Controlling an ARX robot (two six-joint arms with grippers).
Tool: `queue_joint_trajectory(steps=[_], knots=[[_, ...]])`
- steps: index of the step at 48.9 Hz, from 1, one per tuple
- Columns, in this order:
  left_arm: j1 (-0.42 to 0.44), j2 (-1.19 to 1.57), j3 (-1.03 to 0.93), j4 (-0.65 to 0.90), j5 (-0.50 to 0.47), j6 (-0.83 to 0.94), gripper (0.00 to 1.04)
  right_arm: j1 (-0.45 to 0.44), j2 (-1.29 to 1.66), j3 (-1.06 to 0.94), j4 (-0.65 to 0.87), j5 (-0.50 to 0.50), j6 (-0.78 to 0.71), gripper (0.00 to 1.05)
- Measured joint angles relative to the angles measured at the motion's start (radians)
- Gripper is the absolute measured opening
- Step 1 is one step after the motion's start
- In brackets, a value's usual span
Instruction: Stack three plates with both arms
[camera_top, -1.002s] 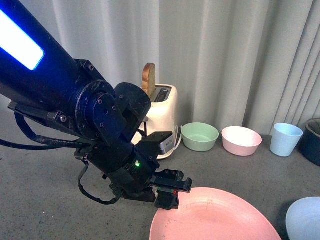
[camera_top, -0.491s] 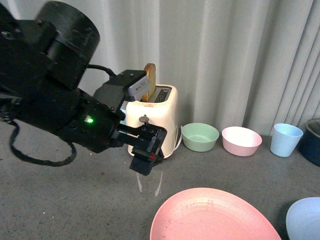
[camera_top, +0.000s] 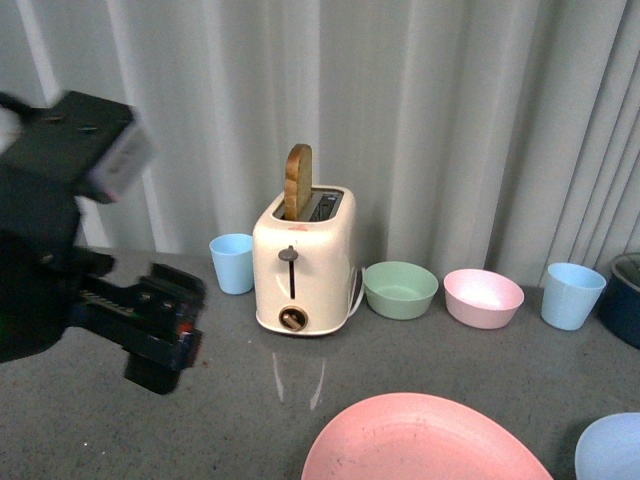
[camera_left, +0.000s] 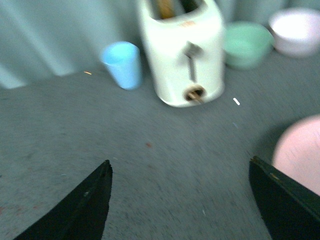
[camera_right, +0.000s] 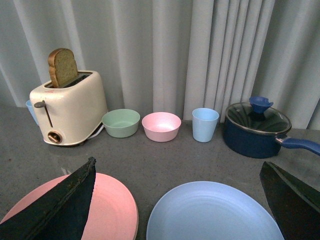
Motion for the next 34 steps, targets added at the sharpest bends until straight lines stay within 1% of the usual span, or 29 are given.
queue_joint_trajectory(steps=[1, 2, 5, 6, 11, 16, 17, 20, 21, 22, 24, 25, 26, 28, 34], knots=[[0.021, -0.021, -0.067, 0.122, -0.029, -0.043, 0.75, 0.000, 0.000, 0.000, 0.000, 0.000, 0.000, 0.97], [0.052, -0.046, -0.125, 0.220, -0.029, -0.064, 0.70, 0.000, 0.000, 0.000, 0.000, 0.003, 0.000, 0.97], [0.121, -0.105, -0.207, 0.346, 0.009, -0.105, 0.59, 0.000, 0.000, 0.000, 0.000, 0.005, 0.000, 0.97], [0.132, -0.115, -0.217, 0.357, 0.015, -0.109, 0.57, 0.000, 0.000, 0.000, 0.000, 0.005, 0.000, 0.97], [0.192, -0.206, -0.295, 0.378, 0.038, -0.134, 0.39, 0.000, 0.000, 0.000, 0.000, 0.001, 0.000, 0.97], [0.204, -0.261, -0.353, 0.360, 0.064, -0.142, 0.22, 0.000, 0.000, 0.000, 0.000, 0.002, 0.000, 0.97], [0.206, -0.279, -0.367, 0.352, 0.072, -0.143, 0.16, 0.000, 0.000, 0.000, 0.000, 0.002, 0.000, 0.97], [0.215, -0.322, -0.391, 0.336, 0.087, -0.144, 0.05, 0.000, 0.000, 0.000, 0.000, 0.003, 0.000, 0.97], [0.232, -0.338, -0.398, 0.330, 0.114, -0.147, 0.03, 0.000, 0.000, 0.000, 0.000, 0.003, 0.000, 0.97], [0.250, -0.361, -0.409, 0.319, 0.138, -0.149, 0.04, 0.000, 0.000, 0.000, 0.000, 0.003, 0.000, 0.97], [0.270, -0.404, -0.428, 0.299, 0.142, -0.151, 0.04, 0.000, 0.000, 0.000, 0.000, 0.003, 0.000, 0.97], [0.276, -0.404, -0.444, 0.318, 0.141, -0.152, 0.04, 0.000, 0.000, 0.000, 0.000, 0.003, 0.000, 0.97], [0.279, -0.408, -0.462, 0.342, 0.141, -0.152, 0.04, 0.000, 0.000, 0.000, 0.000, 0.003, 0.000, 0.97], [0.283, -0.418, -0.481, 0.338, 0.138, -0.153, 0.04, 0.000, 0.000, 0.000, 0.000, 0.002, 0.000, 0.97], [0.283, -0.533, -0.516, 0.251, 0.146, -0.154, 0.04, 0.000, 0.000, 0.000, 0.000, 0.003, 0.000, 0.97]])
